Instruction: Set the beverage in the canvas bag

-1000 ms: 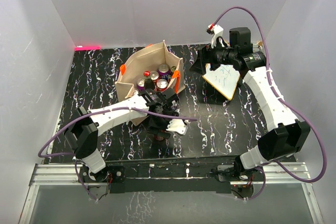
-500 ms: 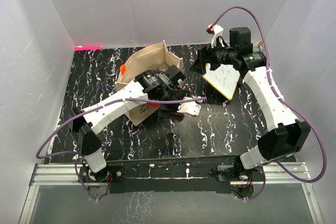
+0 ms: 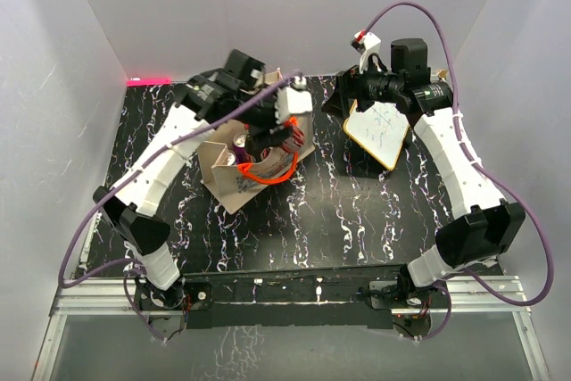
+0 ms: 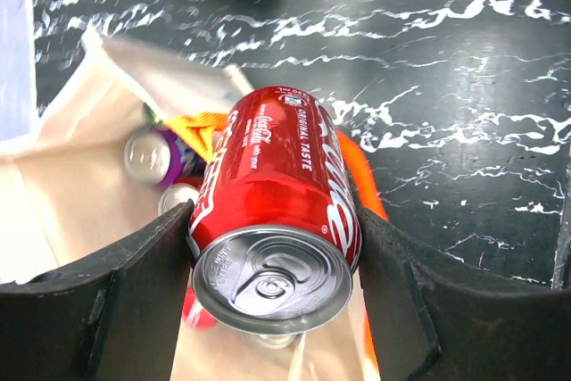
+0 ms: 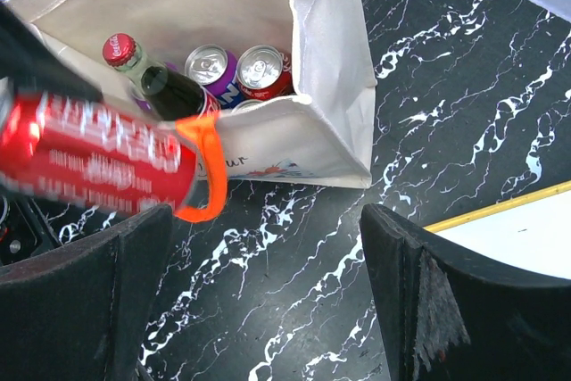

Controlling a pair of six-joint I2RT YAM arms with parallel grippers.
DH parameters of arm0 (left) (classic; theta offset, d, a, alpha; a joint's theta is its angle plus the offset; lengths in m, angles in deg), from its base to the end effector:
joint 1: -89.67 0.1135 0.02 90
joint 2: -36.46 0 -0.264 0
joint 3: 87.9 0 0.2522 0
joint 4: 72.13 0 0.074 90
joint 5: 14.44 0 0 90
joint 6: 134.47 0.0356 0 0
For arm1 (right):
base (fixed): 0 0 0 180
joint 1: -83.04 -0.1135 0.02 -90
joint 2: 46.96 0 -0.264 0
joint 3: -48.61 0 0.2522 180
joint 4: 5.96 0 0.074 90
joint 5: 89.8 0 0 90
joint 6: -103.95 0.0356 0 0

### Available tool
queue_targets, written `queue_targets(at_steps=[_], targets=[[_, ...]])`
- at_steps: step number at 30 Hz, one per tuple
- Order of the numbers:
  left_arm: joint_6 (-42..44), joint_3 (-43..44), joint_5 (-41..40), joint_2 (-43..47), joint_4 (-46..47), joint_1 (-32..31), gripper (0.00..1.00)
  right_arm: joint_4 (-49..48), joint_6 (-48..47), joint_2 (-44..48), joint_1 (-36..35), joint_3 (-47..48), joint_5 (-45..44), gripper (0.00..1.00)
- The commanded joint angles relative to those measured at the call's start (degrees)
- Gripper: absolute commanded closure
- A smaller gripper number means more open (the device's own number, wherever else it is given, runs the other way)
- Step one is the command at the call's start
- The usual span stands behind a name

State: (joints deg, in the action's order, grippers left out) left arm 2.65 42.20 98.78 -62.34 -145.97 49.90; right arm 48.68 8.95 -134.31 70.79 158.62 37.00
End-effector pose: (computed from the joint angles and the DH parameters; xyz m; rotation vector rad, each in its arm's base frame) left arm 0.2635 -0.2376 0.4333 1.7046 1.5025 -0.4002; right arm 0.3155 0.0903 0.4201 -0.6844 1.9791 0.7559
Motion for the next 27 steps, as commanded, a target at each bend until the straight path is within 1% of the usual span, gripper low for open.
queue_targets(at_steps=[1, 5, 7, 13, 15, 18, 27], targets=[[-7.24, 1.96, 6.06, 5.46, 3.43, 7.74, 1.0, -3.06, 0.4, -0.47, 0.27, 3.08, -0.04, 0.11], [-12.35, 1.27, 9.59, 8.23, 5.99, 15.59, 1.0, -3.3, 0.82, -1.42, 0.29, 3.67, 0.36, 0.12], [-13.56, 1.31, 11.18, 9.03, 6.65, 18.47, 1.0, -3.5, 1.01, -1.79, 0.21, 3.72, 0.59, 0.12], [-16.77, 1.99, 16.47, 9.84, 8.18, 23.78, 1.0, -3.88, 1.81, -2.69, 0.21, 3.56, 1.58, 0.12], [-17.44, 1.4, 15.47, 10.21, 8.76, 24.92, 1.0, -3.95, 1.87, -2.62, 0.21, 3.38, 1.61, 0.12], [-17.71, 0.29, 11.32, 11.04, 9.68, 25.83, 1.0, -3.96, 1.8, -2.25, 0.28, 2.87, 1.4, 0.12], [-11.78, -4.88, 3.93, 12.26, 5.71, 26.03, 1.0, -4.04, 1.85, -2.18, 0.21, 2.1, 1.66, 0.12]])
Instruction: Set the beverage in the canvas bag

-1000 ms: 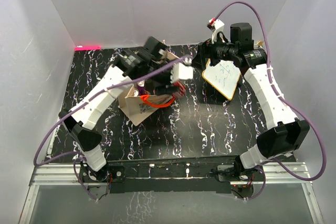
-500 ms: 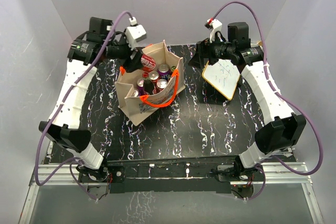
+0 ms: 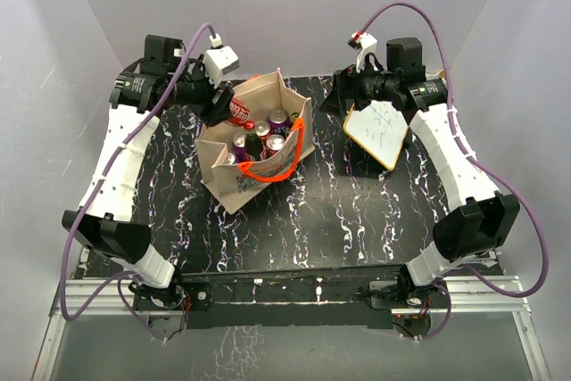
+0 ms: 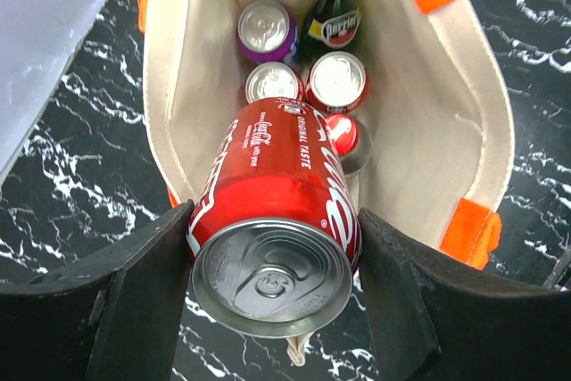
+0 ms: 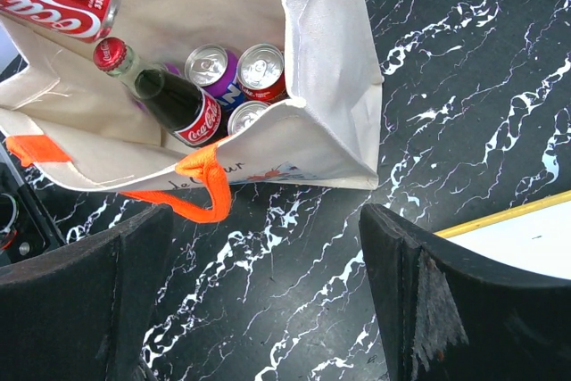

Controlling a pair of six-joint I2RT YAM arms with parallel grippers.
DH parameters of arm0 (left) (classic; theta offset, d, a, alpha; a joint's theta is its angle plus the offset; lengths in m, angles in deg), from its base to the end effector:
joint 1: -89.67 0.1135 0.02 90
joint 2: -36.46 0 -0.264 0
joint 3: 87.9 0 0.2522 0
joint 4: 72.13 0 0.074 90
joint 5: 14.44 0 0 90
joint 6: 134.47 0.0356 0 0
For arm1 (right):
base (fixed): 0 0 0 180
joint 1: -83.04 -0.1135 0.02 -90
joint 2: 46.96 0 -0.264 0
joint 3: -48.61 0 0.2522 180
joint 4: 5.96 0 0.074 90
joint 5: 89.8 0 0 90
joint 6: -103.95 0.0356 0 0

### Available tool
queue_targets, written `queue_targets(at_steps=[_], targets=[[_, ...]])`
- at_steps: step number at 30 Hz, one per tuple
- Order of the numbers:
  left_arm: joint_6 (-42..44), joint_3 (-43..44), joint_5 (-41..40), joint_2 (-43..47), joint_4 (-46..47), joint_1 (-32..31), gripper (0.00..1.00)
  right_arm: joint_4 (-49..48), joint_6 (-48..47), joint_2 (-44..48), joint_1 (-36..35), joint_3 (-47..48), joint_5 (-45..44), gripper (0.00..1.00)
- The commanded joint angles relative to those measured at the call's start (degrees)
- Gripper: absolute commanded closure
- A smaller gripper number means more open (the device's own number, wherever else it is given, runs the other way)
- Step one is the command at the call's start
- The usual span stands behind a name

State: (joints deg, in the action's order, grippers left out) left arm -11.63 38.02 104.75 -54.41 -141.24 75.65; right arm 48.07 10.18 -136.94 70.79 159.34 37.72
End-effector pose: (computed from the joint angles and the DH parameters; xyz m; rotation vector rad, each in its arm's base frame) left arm 0.3039 -0.0938 0.4635 1.0917 1.7953 -0.3540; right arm 0.3288 0.0936 0.4108 -0.6679 2.0077 0.7880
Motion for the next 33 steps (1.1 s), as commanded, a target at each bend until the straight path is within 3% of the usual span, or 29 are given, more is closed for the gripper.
queue_targets(at_steps=[1, 10, 20, 33], targets=[[2.75, -0.98, -2.93, 4.32, 0.71, 0.26, 1.0, -3.44, 0.61, 0.43, 0.22, 1.34, 0.97, 0.13], [6.53, -1.62, -6.87, 3.82, -4.34, 0.02, 1.0, -3.62, 0.69, 0.56, 0.25, 0.78, 1.34, 0.13], [13.22, 6.78, -10.04, -2.1, -21.17, -7.03, 1.0, -3.7, 0.72, 0.81, 0.24, 0.03, 1.75, 0.13], [16.29, 6.47, -15.72, -5.46, -24.58, -12.87, 1.0, -3.4, 0.02, 2.55, 0.25, -1.71, 1.24, 0.13]])
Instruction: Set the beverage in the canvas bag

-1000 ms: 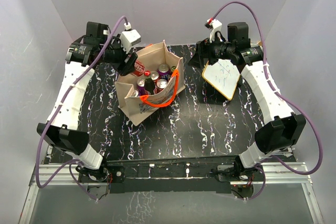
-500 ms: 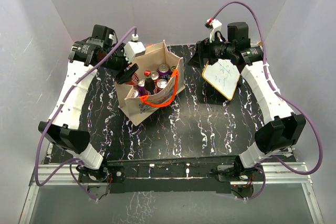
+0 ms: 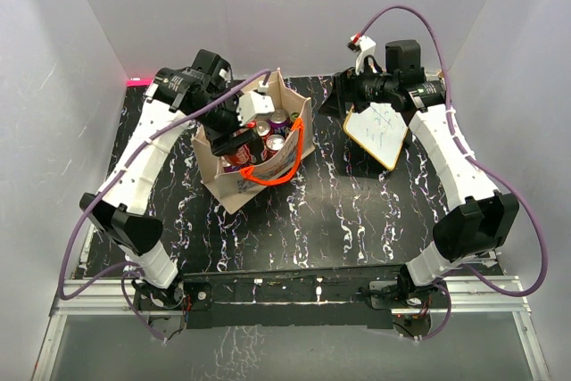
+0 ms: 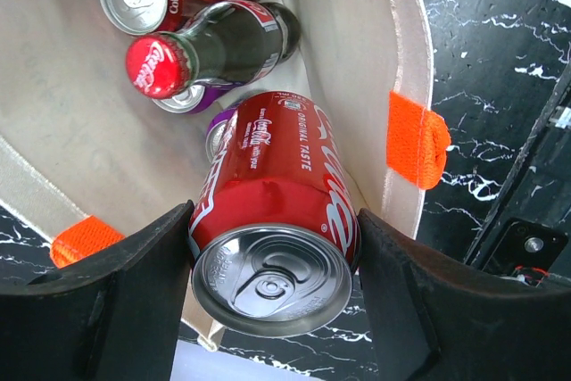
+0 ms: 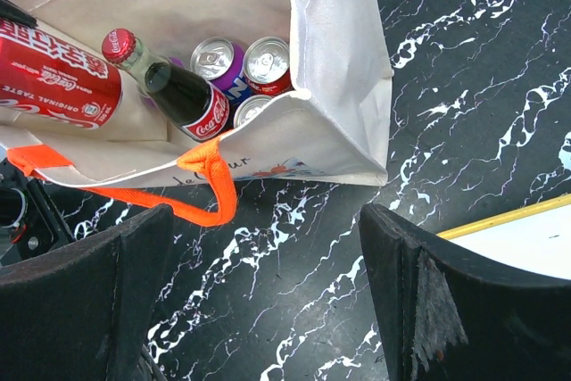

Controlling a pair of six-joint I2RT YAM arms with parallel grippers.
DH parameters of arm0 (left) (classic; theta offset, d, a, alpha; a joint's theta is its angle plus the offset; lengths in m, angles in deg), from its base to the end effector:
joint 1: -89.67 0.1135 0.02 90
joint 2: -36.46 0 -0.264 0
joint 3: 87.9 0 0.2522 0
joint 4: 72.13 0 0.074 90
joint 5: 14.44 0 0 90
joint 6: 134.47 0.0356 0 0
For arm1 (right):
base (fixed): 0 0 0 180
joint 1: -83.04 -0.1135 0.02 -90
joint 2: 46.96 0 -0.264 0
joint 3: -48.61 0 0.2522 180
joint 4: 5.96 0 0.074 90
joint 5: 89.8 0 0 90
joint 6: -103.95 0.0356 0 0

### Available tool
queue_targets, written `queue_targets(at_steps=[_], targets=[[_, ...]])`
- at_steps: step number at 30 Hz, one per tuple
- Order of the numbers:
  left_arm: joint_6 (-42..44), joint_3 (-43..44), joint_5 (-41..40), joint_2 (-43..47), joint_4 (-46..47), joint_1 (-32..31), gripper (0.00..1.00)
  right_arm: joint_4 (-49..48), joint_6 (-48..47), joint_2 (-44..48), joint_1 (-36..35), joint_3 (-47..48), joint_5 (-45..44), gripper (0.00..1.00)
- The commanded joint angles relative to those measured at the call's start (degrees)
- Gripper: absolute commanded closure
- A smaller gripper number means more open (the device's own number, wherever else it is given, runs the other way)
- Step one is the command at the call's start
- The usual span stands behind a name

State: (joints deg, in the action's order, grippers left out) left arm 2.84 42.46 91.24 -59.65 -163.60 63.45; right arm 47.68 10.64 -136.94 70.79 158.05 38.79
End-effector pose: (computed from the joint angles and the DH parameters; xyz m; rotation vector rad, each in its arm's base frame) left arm 0.2785 -0.1479 0.4269 1.5928 1.9611 -0.2058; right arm 0.3294 0.0943 0.4043 -0.6678 2.0210 0.8168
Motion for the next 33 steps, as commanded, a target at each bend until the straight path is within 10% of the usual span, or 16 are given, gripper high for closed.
queue_targets(at_steps=[1, 33], targets=[[2.16, 2.03, -2.65, -0.41, -2.59, -0.72, 1.0, -2.98, -0.46, 2.75, 0.22, -0.6, 0.09, 0.13], [-15.07, -9.07, -7.31, 1.25, -0.67, -1.11, 1.0, -2.61, -1.06, 4.11, 0.25, -3.77, 0.08, 0.13]])
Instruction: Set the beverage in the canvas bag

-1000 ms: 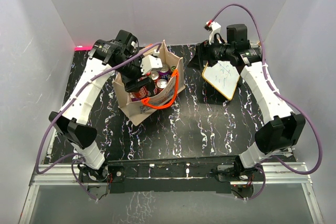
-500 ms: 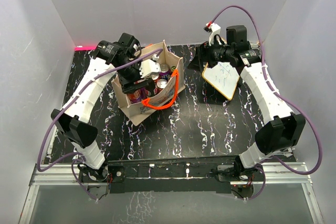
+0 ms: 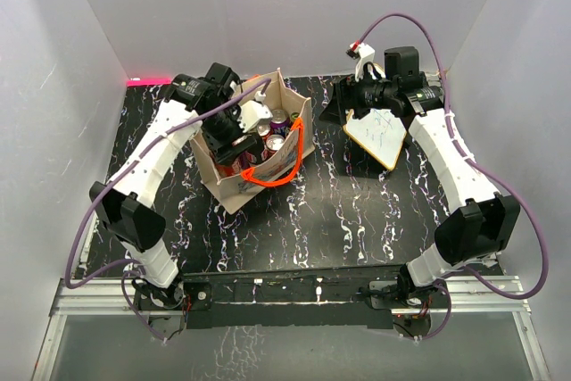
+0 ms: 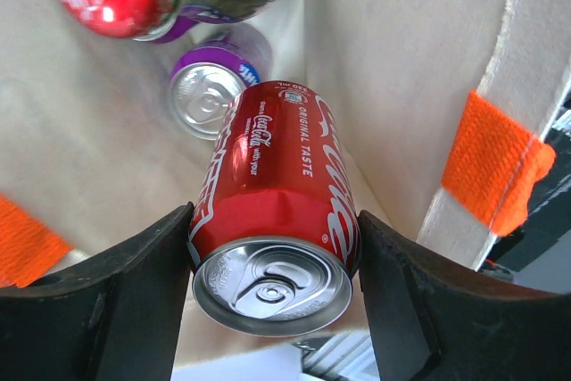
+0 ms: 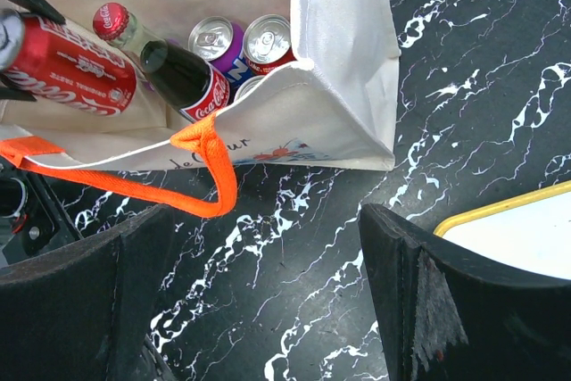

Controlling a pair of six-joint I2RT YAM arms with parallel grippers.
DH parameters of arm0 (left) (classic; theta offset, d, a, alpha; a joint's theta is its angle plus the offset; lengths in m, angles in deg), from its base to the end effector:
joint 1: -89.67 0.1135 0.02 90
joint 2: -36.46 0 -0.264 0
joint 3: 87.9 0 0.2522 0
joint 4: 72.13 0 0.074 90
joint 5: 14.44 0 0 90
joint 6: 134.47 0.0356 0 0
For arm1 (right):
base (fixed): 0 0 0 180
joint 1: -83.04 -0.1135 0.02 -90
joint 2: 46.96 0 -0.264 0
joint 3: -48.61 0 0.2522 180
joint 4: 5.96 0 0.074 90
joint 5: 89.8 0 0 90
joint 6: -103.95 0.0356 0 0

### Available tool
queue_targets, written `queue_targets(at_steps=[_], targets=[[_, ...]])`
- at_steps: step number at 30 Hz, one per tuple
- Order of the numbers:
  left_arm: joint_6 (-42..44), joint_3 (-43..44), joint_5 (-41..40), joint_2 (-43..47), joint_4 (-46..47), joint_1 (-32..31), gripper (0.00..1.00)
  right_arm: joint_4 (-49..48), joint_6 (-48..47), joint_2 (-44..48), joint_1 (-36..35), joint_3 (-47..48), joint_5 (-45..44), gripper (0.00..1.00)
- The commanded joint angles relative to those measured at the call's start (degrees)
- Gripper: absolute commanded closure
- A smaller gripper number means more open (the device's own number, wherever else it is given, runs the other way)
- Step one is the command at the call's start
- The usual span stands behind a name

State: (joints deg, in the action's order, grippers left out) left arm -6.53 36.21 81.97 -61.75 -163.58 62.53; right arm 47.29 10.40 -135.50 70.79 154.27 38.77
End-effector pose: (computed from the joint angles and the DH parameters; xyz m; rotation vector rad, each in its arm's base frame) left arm 0.2917 -0.1540 0.3854 1.4827 2.2627 -0.0956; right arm 0.3242 0.0931 0.3916 -0.6662 2.0527 0.8232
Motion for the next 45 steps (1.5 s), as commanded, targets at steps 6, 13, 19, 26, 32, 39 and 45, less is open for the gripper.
queue_targets(at_steps=[6, 13, 19, 26, 32, 39, 45], targets=[[-7.42, -5.22, 0.76, 3.36, 1.48, -0.2, 1.0, -2.14, -1.15, 2.53, 0.23, 0.15, -0.05, 0.13], [-7.74, -6.61, -1.43, 3.49, 1.86, -0.2, 1.0, -1.85, -1.89, 3.29, 0.32, -0.91, -0.42, 0.13], [-7.92, -9.43, -3.42, 3.23, 1.96, -0.2, 1.0, -1.93, -1.77, 2.61, 0.3, -0.3, -0.06, 0.13], [-5.37, -15.01, -1.43, 6.9, 6.95, 0.15, 1.0, -2.04, -1.63, 2.14, 0.33, 0.02, 0.28, 0.13], [-3.52, -20.6, 0.51, 9.62, 11.45, 0.24, 0.98, -2.04, -1.76, 2.44, 0.36, -0.13, -0.3, 0.13], [-1.23, -24.67, 0.53, 11.06, 15.19, 0.28, 0.91, -1.95, -1.91, 3.02, 0.3, -0.32, -0.92, 0.13], [-2.35, -24.3, 2.12, 9.75, 15.93, 0.24, 0.91, -1.96, -1.98, 3.25, 0.31, -0.83, -0.74, 0.12]])
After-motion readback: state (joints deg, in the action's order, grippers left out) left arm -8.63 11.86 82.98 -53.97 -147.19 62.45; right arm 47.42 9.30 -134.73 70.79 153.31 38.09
